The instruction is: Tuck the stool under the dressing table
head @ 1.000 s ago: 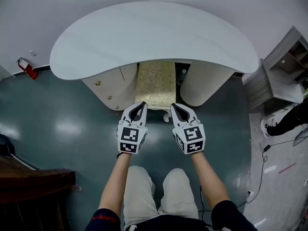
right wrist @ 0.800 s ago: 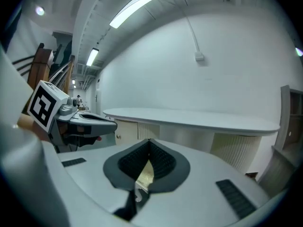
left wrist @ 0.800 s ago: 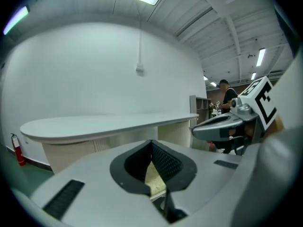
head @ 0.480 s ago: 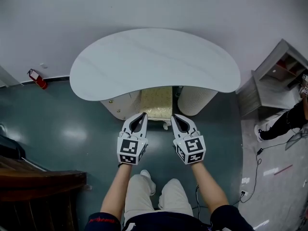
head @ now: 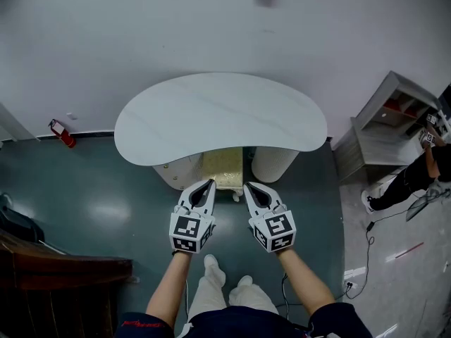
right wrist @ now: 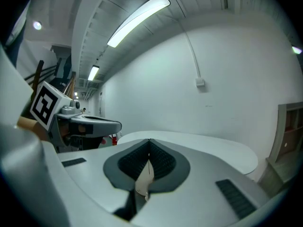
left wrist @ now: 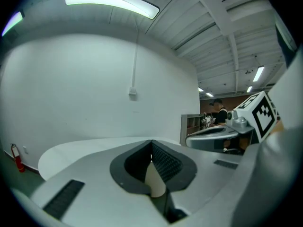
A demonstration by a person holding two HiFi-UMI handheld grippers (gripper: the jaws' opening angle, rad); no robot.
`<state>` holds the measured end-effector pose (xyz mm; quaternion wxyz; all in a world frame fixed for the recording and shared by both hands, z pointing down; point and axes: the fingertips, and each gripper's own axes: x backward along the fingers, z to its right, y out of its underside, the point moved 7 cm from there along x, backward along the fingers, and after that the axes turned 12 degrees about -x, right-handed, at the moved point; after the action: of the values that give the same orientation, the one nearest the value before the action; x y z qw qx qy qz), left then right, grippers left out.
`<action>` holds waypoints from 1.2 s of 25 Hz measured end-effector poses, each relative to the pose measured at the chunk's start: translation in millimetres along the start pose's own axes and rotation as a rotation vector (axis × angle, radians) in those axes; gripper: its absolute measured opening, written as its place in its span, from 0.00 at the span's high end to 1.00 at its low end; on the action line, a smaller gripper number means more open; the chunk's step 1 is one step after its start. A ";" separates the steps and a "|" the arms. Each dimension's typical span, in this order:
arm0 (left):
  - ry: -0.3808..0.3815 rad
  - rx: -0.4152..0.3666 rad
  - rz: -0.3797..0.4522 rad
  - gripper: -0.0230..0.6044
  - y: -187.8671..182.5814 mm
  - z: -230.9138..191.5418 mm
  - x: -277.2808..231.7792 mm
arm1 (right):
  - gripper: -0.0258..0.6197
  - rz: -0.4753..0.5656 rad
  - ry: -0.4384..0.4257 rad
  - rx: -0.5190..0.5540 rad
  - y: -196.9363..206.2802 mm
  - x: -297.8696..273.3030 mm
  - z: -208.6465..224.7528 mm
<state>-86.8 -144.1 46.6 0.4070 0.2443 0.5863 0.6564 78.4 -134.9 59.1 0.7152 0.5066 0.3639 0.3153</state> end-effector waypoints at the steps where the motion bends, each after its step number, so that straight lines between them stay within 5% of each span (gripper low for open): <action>1: 0.005 0.021 0.001 0.94 -8.6 4.8 5.4 | 0.93 -0.003 -0.003 0.006 -5.7 7.2 -2.9; 14: 0.014 -0.031 0.037 0.94 -85.2 93.2 69.3 | 0.93 0.067 -0.064 -0.003 -47.7 117.1 -27.6; 30: 0.033 -0.089 0.088 0.94 -107.4 96.6 150.5 | 0.93 0.122 -0.066 0.012 -57.7 156.2 -120.2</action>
<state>-65.7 32.6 -62.3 0.3784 0.2408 0.5518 0.7031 66.0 36.1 -54.0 0.7033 0.5420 0.3106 0.3393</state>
